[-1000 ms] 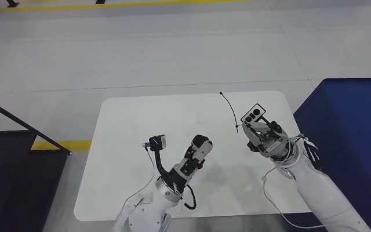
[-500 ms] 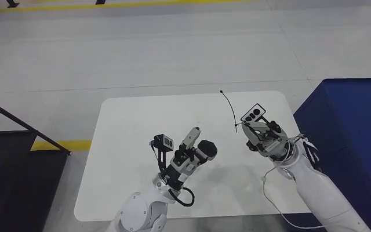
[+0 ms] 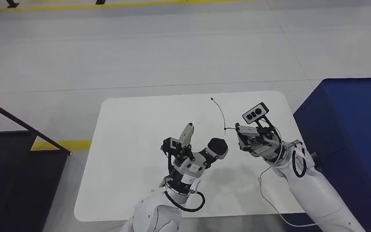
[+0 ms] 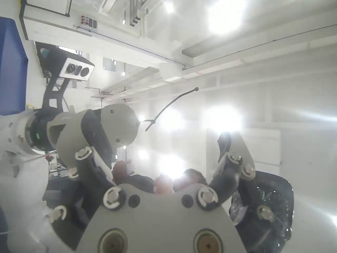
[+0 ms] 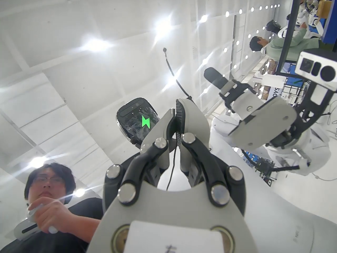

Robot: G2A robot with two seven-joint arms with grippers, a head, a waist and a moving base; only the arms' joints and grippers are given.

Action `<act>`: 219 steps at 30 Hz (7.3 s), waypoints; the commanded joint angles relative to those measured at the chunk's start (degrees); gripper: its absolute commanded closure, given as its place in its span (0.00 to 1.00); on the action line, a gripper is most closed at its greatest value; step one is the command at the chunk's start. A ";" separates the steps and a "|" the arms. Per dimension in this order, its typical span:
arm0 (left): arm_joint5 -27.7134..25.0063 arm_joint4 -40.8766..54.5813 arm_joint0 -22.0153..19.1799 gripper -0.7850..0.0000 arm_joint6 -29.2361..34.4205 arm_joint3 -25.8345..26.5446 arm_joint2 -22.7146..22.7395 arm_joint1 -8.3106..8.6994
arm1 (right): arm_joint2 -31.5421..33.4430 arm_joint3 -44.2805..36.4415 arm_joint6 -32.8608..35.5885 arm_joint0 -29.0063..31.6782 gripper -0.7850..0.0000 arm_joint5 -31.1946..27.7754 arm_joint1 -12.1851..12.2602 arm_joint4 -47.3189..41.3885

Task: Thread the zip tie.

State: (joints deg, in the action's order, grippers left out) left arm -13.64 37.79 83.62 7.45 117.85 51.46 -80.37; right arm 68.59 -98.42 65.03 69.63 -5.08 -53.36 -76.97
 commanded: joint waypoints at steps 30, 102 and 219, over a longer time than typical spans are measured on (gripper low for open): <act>1.29 4.63 -0.19 0.61 1.94 -0.39 0.19 -1.10 | -0.28 0.09 -0.87 0.07 1.00 3.63 -2.92 3.38; 2.35 5.75 0.06 1.00 3.25 -0.79 0.76 -2.39 | 3.76 0.63 -1.09 -0.05 1.00 7.12 -7.13 7.65; -11.22 -3.05 1.59 0.58 8.95 -4.54 0.49 -3.07 | 9.06 0.96 -1.33 1.10 1.00 11.25 -10.51 9.49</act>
State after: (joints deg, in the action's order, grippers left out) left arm -24.07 34.93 85.30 15.47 113.37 52.09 -83.43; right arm 77.62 -97.48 63.73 70.69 6.11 -63.84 -67.44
